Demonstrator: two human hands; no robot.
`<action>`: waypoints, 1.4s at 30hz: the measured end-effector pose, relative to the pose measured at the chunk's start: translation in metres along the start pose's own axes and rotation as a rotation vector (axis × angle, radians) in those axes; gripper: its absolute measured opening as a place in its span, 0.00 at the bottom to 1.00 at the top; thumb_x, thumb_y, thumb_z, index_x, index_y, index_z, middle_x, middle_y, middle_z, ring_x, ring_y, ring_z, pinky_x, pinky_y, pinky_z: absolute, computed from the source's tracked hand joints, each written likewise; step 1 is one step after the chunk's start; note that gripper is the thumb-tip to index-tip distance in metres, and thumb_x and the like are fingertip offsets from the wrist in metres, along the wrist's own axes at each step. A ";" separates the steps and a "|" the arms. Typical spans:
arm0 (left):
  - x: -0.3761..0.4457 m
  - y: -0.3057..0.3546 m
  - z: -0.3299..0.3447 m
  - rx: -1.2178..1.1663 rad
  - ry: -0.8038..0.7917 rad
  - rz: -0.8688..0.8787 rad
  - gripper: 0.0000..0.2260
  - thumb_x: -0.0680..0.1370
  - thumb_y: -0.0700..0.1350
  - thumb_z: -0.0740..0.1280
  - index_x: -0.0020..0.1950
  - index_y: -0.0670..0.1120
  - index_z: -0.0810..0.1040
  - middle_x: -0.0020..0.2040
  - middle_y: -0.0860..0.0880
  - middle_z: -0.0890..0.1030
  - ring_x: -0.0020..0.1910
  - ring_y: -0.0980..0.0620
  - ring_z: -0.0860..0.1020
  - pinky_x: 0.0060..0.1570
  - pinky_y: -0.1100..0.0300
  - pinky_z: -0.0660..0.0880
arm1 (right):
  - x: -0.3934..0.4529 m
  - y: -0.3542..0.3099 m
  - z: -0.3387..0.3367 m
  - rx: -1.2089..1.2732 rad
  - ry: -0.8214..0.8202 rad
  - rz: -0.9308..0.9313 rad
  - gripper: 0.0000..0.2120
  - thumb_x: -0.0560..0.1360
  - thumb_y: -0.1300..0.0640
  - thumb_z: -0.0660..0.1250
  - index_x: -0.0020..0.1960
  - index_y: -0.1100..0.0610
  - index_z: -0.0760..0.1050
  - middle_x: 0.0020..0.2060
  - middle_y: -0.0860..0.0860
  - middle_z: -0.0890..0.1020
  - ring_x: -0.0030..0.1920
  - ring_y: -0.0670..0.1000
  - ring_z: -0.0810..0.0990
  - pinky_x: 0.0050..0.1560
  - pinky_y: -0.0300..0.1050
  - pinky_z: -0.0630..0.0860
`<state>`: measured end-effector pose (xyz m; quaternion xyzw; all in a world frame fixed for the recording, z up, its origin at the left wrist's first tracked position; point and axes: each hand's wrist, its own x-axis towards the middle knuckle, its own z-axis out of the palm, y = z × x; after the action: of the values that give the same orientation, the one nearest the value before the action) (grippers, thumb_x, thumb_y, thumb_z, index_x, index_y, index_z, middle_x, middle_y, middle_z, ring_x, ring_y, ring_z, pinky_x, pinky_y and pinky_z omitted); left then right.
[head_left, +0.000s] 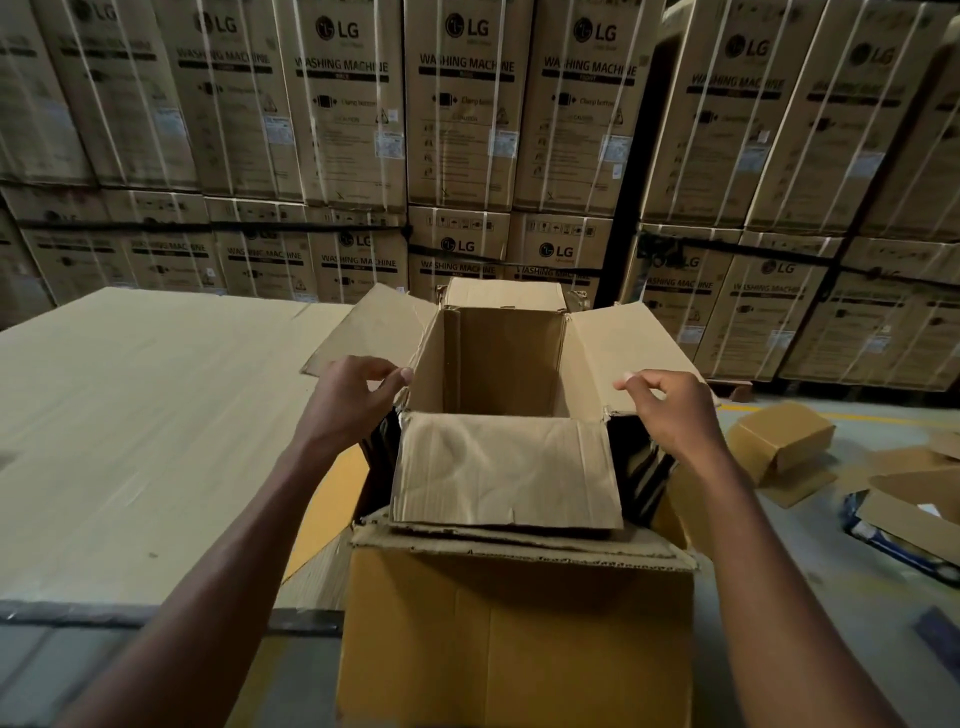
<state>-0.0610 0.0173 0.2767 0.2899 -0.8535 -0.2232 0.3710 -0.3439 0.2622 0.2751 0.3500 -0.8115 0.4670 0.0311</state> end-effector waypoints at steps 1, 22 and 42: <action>-0.012 0.005 -0.003 -0.025 0.011 -0.011 0.14 0.81 0.52 0.69 0.54 0.43 0.87 0.51 0.47 0.87 0.45 0.55 0.83 0.43 0.59 0.77 | -0.012 -0.007 0.004 0.022 -0.003 -0.019 0.13 0.83 0.49 0.65 0.53 0.52 0.88 0.58 0.49 0.86 0.61 0.52 0.81 0.58 0.46 0.75; -0.269 -0.136 -0.109 -0.487 0.187 -0.652 0.11 0.81 0.51 0.68 0.51 0.48 0.88 0.46 0.51 0.88 0.48 0.56 0.85 0.50 0.58 0.80 | -0.269 -0.157 0.259 0.484 -0.586 0.026 0.14 0.85 0.50 0.64 0.47 0.51 0.86 0.42 0.45 0.88 0.35 0.48 0.85 0.33 0.36 0.72; -0.369 -0.409 -0.333 -0.486 0.584 -1.017 0.07 0.82 0.47 0.68 0.52 0.50 0.86 0.47 0.52 0.88 0.46 0.55 0.85 0.51 0.59 0.79 | -0.390 -0.371 0.620 0.424 -1.146 0.044 0.13 0.84 0.53 0.65 0.48 0.54 0.87 0.42 0.46 0.89 0.35 0.45 0.84 0.32 0.35 0.74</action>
<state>0.5333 -0.0939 0.0551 0.6157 -0.3977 -0.4706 0.4911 0.3424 -0.1296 0.0521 0.5273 -0.5954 0.3565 -0.4903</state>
